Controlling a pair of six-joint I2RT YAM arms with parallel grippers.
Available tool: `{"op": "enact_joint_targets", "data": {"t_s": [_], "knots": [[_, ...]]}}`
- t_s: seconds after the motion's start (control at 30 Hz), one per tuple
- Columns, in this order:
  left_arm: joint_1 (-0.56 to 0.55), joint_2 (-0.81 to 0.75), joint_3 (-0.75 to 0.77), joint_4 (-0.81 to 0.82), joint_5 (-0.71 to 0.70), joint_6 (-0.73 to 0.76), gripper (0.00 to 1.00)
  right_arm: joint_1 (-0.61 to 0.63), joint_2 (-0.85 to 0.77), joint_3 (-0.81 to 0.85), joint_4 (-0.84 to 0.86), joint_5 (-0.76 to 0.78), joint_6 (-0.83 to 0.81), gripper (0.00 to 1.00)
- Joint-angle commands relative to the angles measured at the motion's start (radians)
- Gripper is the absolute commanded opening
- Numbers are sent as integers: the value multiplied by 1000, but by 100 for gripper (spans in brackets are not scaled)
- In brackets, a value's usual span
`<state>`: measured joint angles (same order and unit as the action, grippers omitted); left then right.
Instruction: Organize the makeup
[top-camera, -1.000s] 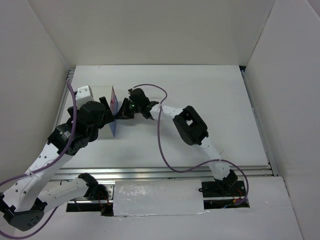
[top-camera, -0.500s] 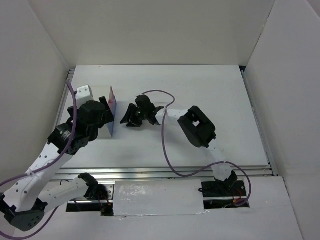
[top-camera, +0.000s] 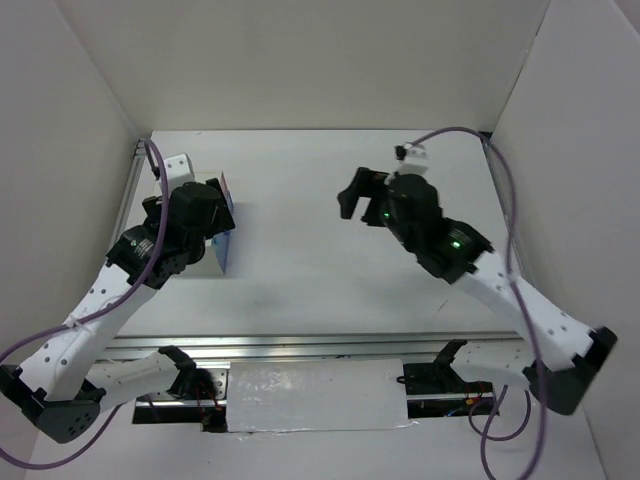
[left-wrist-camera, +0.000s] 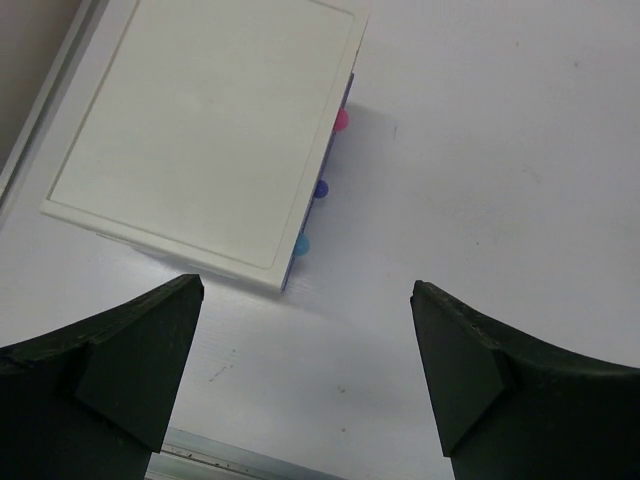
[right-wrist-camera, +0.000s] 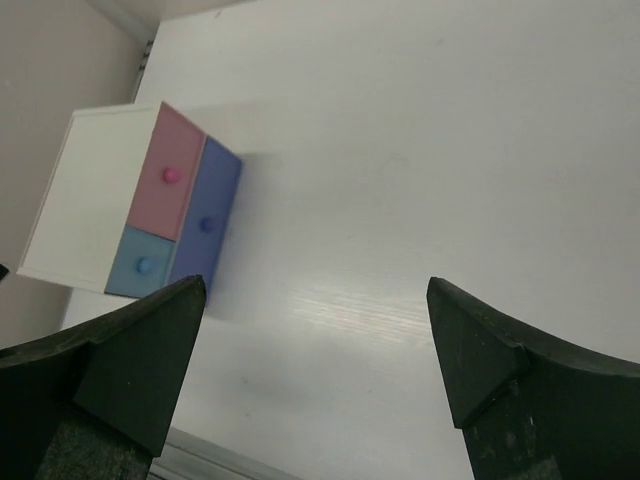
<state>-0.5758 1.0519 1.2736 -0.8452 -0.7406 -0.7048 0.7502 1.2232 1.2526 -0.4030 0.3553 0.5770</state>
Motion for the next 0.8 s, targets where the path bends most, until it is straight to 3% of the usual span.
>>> {"op": "enact_joint_targets", "data": {"t_s": [0.0, 0.2, 0.3, 0.53, 0.77], "knots": [[11, -16, 69, -18, -75, 51, 99, 3, -216, -38, -256, 197, -121, 100], [14, -125, 9, -65, -183, 68, 99, 23, -518, 33, -479, 339, -114, 100], [14, -228, -69, -48, -218, 82, 99, 29, -637, 56, -512, 284, -117, 100], [14, -478, -134, -25, -209, 103, 99, 29, -738, 162, -654, 332, -106, 100], [14, -558, -141, -51, -229, 82, 99, 28, -804, 123, -626, 318, -114, 100]]}}
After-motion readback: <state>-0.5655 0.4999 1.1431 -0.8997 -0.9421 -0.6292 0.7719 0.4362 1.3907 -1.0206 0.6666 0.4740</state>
